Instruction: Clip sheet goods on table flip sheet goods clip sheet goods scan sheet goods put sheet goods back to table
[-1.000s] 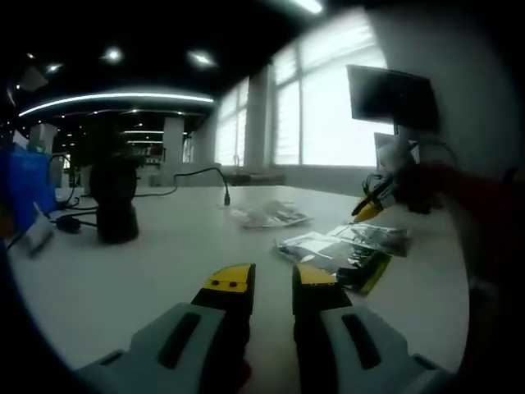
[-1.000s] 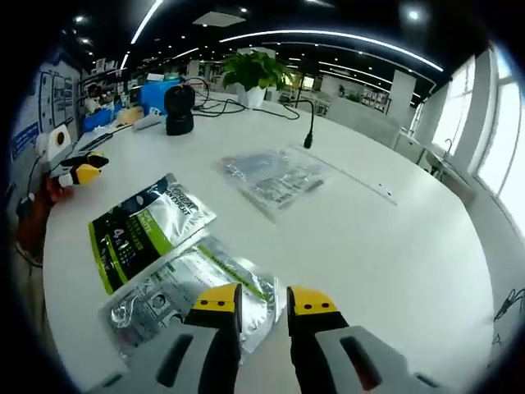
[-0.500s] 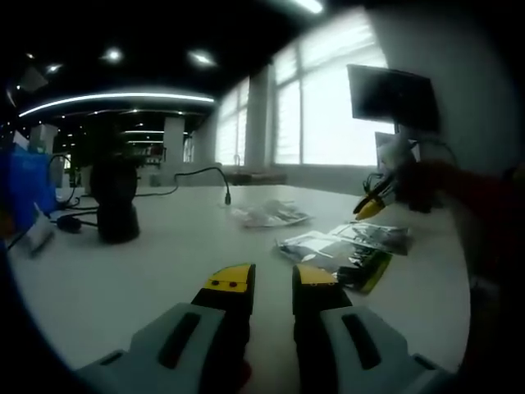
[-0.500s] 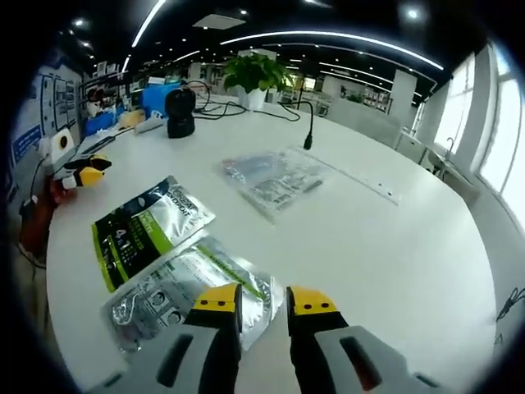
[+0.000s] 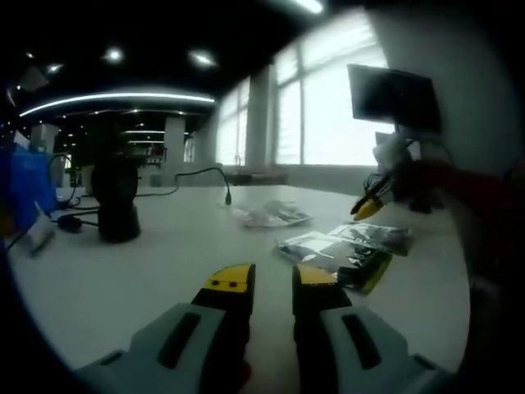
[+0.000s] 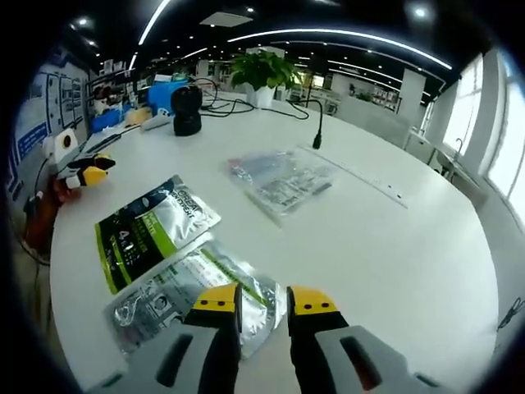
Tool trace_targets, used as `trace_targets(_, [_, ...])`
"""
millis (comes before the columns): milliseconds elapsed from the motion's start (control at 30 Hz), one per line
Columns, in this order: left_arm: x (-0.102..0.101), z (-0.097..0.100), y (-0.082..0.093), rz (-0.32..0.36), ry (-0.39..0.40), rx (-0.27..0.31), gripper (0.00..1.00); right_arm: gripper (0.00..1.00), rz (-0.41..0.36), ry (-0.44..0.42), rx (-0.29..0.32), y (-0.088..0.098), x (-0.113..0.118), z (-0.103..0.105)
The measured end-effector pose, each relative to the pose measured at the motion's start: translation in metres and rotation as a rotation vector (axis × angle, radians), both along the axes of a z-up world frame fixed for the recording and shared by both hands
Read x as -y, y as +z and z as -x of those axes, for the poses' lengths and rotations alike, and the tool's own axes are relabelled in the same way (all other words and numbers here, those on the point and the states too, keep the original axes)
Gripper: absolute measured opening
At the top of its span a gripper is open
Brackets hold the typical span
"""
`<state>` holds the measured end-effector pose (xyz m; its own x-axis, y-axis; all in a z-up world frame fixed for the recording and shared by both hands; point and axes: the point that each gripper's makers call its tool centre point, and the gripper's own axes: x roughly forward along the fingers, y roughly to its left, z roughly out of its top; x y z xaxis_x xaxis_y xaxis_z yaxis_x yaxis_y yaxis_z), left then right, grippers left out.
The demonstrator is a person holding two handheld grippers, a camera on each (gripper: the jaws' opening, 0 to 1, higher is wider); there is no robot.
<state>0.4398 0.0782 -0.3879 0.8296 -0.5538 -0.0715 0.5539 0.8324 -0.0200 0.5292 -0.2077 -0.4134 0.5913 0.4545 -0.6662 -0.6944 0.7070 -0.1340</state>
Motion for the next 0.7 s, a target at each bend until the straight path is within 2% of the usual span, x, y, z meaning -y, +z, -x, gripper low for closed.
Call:
trace_targets(133, [0.000,-0.001,-0.001,-0.003,-0.002,-0.001,0.11,0.18,0.007,0.018,-0.014,0.001,-0.002,0.000])
trace_targets(267, [-0.001,-0.001,0.001,0.009,-0.002,0.004,0.11,0.18,0.073,0.037,-0.040,-0.008,0.001,0.001])
trace_targets(533, [0.000,-0.001,0.001,0.000,-0.006,0.005,0.11,0.18,0.065,0.031,-0.065,-0.008,0.007,-0.007])
trace_targets(700, [0.000,-0.001,0.001,-0.002,-0.006,0.007,0.11,0.19,0.066,0.055,-0.090,-0.009,0.001,-0.002])
